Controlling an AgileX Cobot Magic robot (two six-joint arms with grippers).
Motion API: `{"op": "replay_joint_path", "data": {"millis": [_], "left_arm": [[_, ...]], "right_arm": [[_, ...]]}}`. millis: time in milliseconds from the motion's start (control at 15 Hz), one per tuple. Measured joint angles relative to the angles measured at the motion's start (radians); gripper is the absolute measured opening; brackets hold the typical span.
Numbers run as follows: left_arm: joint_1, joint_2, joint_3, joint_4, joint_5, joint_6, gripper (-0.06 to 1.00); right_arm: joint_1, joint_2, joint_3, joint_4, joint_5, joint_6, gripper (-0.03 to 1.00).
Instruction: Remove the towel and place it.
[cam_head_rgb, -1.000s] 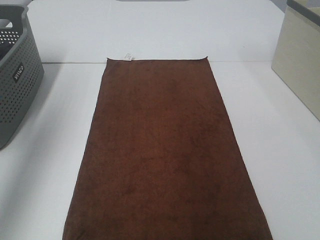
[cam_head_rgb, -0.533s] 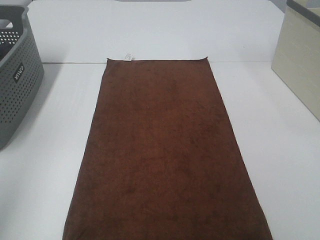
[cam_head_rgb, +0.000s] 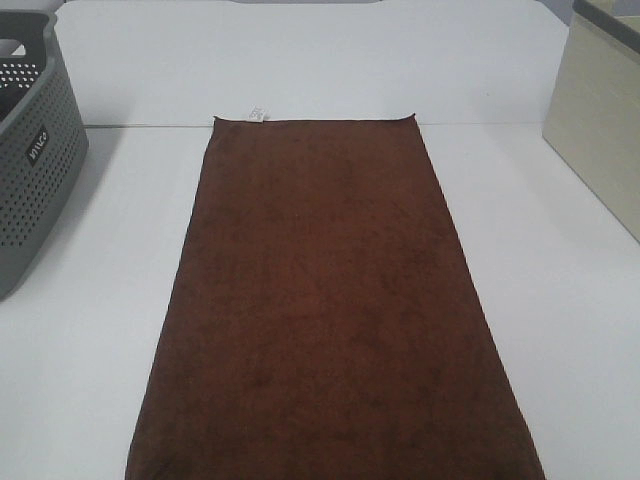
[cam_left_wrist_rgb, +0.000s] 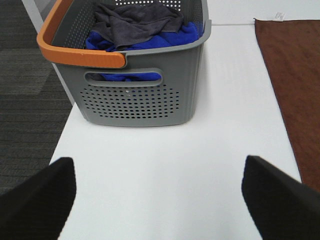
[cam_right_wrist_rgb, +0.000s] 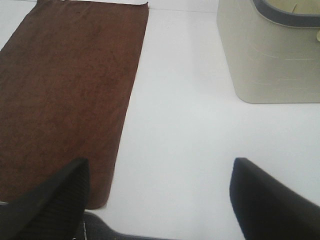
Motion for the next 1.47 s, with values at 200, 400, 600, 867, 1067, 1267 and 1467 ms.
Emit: {"op": "replay_joint_path", "data": {"millis": [200,400,600,867,1067,1267,1467], "left_arm": [[0.000,-0.035,0.045,-0.056,0.027,0.059,0.83],[0.000,-0.035,0.116,-0.115,-0.052,0.069,0.83],[0.000,-0.035,0.141,-0.204,-0.097,0.116,0.83],[0.000,-0.035,0.141,-0.212,-0.101,0.128,0.83],[0.068,-0.035,0.141,-0.221,-0.104,0.128,0.83],[0.146,-0.035,0.141,-0.230,-0.104,0.128,0.83],[0.146,-0.035,0.141,-0.230,-0.104,0.128,0.83]], "right_arm": [[0.000,-0.048,0.091,0.000,-0.007,-0.001,0.75],[0.000,-0.055,0.195,0.000,-0.104,-0.015,0.75],[0.000,-0.055,0.204,0.000,-0.130,-0.030,0.75],[0.000,-0.055,0.204,0.000,-0.130,-0.030,0.75],[-0.006,-0.055,0.204,0.000,-0.130,-0.030,0.75],[-0.085,-0.105,0.204,0.002,-0.133,-0.030,0.75],[-0.085,-0.113,0.204,0.002,-0.133,-0.030,0.75]]}}
